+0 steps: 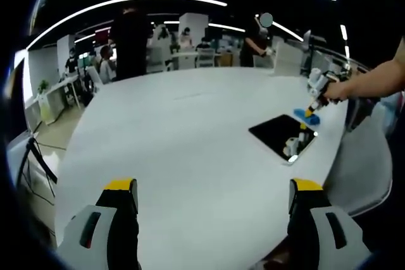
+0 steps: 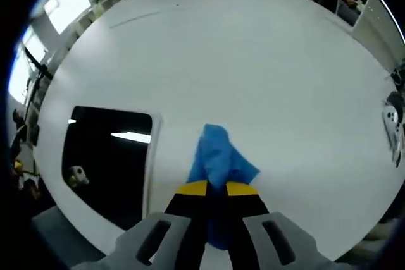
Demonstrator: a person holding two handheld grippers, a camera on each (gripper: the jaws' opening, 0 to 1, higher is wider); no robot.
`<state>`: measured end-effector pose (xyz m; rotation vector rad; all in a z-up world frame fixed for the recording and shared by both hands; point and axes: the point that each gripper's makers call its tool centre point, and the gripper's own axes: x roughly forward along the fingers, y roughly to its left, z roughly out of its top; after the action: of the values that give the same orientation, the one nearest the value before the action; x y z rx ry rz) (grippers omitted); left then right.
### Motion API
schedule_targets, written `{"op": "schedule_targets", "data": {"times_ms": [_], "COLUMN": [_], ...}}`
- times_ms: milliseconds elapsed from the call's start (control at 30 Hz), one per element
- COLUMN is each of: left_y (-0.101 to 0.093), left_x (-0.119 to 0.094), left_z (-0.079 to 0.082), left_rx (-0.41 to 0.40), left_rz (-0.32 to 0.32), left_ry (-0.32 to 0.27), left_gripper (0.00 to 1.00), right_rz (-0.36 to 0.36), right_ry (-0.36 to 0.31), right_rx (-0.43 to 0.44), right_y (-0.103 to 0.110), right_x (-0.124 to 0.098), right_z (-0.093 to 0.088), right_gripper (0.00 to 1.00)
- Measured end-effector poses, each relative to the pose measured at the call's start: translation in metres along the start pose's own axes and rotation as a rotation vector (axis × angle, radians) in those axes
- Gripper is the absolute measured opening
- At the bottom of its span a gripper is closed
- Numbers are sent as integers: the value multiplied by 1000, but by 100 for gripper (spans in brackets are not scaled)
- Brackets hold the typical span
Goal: Wipe the mirror surface with the cleaning cloth until all visible marks leave the cleaned area.
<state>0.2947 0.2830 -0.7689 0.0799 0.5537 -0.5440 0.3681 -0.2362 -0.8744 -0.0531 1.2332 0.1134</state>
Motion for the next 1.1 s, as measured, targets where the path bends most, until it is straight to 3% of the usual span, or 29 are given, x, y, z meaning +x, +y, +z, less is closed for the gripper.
{"op": "schedule_targets", "data": {"times_ms": [533, 800, 1100], "left_y": [2, 5, 8], "left_x": [4, 3, 1], "left_z": [-1, -3, -3], "left_rx": [-8, -8, -4], "left_rz": [-10, -15, -17], "left_ry": [-8, -7, -6], "left_gripper": [99, 99, 99], "right_rz": [56, 57, 78], "right_ry": [-42, -25, -14], "right_rx": [130, 123, 107], "right_y": [-2, 4, 28], "right_x": [-22, -20, -17], "right_z": [32, 29, 37], "right_gripper": [1, 1, 1]}}
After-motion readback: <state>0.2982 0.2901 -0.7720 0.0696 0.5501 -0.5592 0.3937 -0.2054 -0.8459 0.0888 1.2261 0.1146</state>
